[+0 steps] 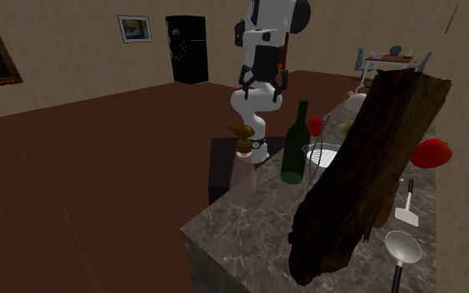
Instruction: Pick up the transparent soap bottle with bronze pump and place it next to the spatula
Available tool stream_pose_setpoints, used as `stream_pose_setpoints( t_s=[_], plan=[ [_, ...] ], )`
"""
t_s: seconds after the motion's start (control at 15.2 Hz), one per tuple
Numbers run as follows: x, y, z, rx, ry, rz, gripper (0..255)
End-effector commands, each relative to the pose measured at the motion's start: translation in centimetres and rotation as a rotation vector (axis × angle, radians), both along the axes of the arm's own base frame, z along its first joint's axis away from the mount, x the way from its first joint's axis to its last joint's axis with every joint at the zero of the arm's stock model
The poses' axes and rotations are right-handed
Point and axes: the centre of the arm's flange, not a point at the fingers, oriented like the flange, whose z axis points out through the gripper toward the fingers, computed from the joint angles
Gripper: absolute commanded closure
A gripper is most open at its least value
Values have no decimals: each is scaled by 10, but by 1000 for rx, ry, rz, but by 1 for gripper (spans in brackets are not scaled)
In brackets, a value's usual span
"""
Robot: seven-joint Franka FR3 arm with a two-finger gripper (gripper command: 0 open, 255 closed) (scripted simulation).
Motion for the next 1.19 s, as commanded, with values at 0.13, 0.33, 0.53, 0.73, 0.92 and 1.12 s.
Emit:
stream_pose_setpoints(
  t_s=[0.13,0.33,0.53,0.73,0.92,1.12],
  plan=[
    [20,-15,-6,0,-1,30,0],
    [52,-37,-14,0,-2,75,0],
    [84,-58,-23,0,-3,120,0],
    [93,-63,-35,1,-4,129,0],
    [95,-64,-51,1,-4,129,0],
    [96,-66,-64,1,-4,129,0]
  ],
)
